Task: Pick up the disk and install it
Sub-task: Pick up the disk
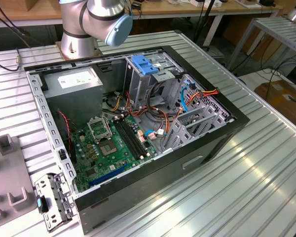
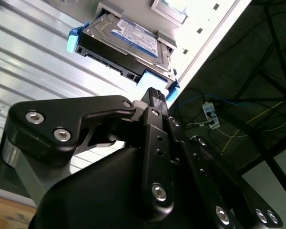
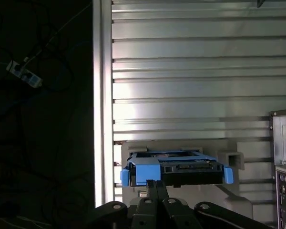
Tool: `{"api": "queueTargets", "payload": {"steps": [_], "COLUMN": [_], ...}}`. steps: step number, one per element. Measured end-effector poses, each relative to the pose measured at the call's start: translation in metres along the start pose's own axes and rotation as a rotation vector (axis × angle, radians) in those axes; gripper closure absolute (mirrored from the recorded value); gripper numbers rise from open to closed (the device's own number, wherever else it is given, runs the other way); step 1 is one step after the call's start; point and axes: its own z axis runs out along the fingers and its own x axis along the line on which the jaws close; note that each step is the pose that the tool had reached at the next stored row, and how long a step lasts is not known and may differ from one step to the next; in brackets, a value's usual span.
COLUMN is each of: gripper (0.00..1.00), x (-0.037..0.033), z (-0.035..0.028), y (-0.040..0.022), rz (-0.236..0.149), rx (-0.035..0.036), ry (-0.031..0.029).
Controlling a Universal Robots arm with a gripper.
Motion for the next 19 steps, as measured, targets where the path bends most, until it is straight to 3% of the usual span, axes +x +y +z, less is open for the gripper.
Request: {"api": "queueTargets", "payload": {"steps": [19], "gripper": [0.89], "x": [0.0], "z": [0.0], "y": [0.0], "rz": [-0.109], "rx": [-0.0007], "ry": [0.0049]}}
